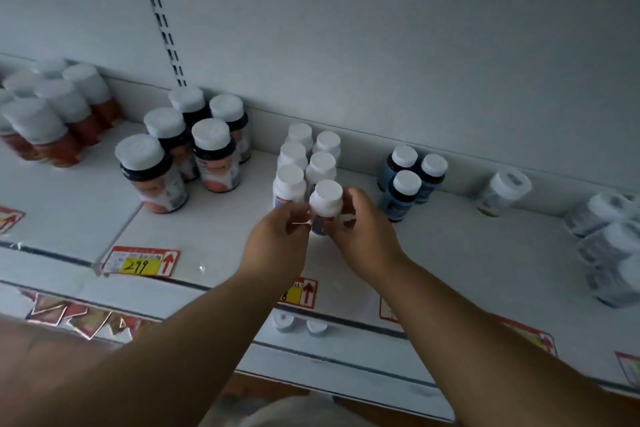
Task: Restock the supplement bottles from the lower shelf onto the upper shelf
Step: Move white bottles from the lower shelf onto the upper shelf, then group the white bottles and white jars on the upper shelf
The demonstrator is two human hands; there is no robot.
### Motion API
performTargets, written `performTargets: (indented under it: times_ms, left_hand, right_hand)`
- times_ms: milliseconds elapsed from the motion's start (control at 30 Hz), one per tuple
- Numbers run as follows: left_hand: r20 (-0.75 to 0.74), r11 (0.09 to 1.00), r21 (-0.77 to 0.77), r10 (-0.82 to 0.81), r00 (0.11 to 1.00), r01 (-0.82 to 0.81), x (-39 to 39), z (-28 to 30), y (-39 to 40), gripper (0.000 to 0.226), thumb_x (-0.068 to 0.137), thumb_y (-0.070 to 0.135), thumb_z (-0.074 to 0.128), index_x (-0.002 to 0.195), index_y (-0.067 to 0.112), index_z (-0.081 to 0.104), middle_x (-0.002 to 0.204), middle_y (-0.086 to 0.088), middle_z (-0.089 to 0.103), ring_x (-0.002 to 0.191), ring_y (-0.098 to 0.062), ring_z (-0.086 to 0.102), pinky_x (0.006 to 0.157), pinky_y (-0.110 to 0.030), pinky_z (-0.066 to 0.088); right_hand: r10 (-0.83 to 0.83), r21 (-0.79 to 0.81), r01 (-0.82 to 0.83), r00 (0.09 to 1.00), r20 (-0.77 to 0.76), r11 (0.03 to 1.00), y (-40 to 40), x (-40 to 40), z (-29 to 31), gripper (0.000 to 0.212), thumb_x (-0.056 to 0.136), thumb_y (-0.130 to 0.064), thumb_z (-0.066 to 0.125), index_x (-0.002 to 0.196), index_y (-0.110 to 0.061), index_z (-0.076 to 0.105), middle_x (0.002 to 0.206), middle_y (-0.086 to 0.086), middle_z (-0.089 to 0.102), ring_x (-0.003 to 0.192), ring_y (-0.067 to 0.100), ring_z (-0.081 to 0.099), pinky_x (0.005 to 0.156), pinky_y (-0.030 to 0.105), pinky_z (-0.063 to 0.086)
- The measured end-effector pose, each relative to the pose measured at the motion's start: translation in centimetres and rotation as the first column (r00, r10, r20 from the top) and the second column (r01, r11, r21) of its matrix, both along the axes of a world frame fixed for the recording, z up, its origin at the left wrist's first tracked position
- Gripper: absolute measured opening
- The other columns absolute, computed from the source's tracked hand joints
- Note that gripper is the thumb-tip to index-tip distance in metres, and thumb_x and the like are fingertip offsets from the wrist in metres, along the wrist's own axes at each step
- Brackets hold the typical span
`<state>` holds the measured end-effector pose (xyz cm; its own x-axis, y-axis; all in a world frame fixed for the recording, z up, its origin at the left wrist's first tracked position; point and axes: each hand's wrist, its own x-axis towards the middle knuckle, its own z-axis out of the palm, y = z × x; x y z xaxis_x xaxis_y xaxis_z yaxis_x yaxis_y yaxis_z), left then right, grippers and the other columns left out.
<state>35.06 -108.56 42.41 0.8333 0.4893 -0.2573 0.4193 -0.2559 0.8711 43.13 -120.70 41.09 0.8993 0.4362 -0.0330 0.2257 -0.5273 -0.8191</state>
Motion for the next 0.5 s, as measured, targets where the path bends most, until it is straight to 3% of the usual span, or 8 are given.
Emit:
performTargets:
  times_ms: [133,200,400,500]
  left_hand:
    - [-0.033,0.999,-0.017,0.044,0.998,-0.045,-0.5,-0.3,-0.4,0.036,0.098,0.015,0.048,0.122,0.039,0.06,0.117,0.01,0.068,0.108,-0.014,0.063,0.1,-0.04,0.05]
    - [-0.029,0.998,-0.011,0.054,0.998,-0.054,-0.6,-0.4,-0.2,0.037,0.098,0.015,0.049,0.126,0.037,0.059,0.119,0.012,0.067,0.108,-0.013,0.063,0.1,-0.037,0.05]
    - [0.015,0.991,0.137,0.011,1.0,-0.013,-2.3,-0.3,0.8,0.033,0.098,0.017,0.052,0.127,0.031,0.056,0.118,0.013,0.059,0.101,-0.005,0.056,0.08,-0.021,0.043]
    - [0.059,0.977,0.207,-0.074,0.996,0.06,-4.1,0.0,1.9,0.032,0.098,0.015,0.051,0.125,0.033,0.056,0.117,0.013,0.057,0.094,-0.005,0.056,0.067,-0.016,0.044]
  right_hand:
    - [-0.006,-0.002,0.006,1.0,0.023,1.0,0.4,0.5,-0.6,0.049,0.082,-0.045,0.076,0.121,-0.031,0.052,0.114,-0.016,0.064,0.101,0.006,0.061,0.082,0.031,0.049]
    - [-0.029,0.014,0.028,0.999,0.023,1.0,0.6,0.4,-0.7,0.051,0.081,-0.047,0.076,0.123,-0.029,0.052,0.117,-0.014,0.064,0.103,0.006,0.061,0.081,0.028,0.047]
    - [-0.082,-0.071,0.087,0.994,0.076,0.994,0.4,-1.5,-0.8,0.066,0.081,-0.036,0.077,0.135,-0.019,0.043,0.131,-0.002,0.056,0.115,0.013,0.057,0.087,0.028,0.044]
    - [-0.1,-0.077,0.111,0.986,0.136,0.991,0.4,-4.4,0.2,0.057,0.084,-0.031,0.076,0.131,-0.024,0.045,0.126,-0.005,0.052,0.111,0.012,0.054,0.086,0.023,0.044]
